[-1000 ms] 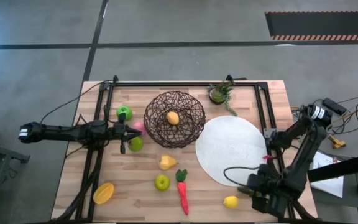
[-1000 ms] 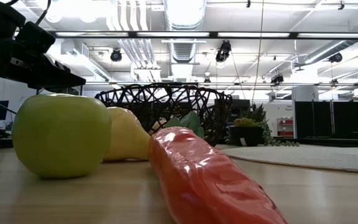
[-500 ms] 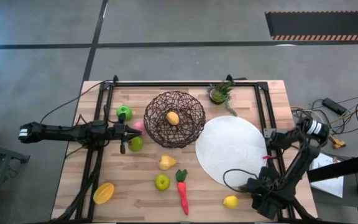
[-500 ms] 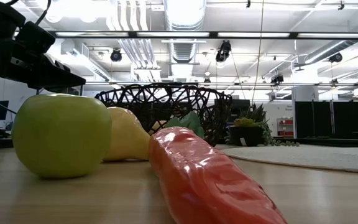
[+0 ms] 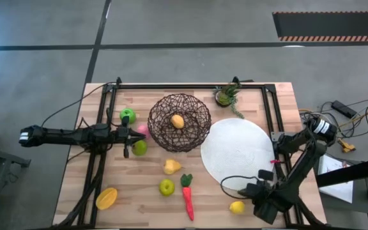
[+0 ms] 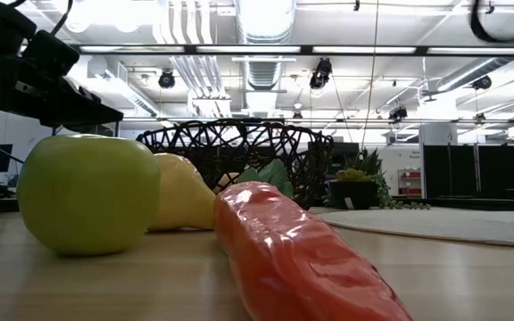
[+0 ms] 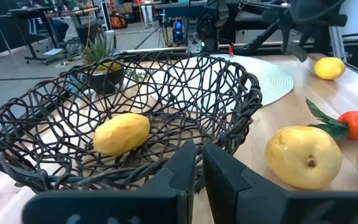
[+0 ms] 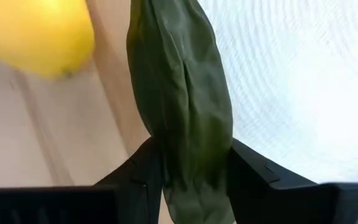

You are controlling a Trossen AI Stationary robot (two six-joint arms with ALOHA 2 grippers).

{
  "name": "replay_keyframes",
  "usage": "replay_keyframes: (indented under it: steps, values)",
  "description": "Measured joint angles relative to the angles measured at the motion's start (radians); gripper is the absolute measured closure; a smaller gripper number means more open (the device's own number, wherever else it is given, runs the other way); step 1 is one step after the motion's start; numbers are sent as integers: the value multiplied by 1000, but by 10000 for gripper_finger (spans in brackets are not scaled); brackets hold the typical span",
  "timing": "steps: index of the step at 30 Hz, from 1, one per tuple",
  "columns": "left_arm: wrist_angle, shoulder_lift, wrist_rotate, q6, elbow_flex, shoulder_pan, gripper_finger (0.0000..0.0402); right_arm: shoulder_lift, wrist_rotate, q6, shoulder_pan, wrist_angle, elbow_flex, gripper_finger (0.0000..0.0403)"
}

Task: Build produce basket
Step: Put the cucumber into the wire basket

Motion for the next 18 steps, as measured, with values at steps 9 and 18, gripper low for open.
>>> replay_keyframes:
  steps: [9,18]
  values:
    - [48,0,0,-259,0,0,388,-26,249,-431,-210,-252,295,283]
    - [48,2,0,-341,0,0,388,8,374,-1218,-606,-40,436,283]
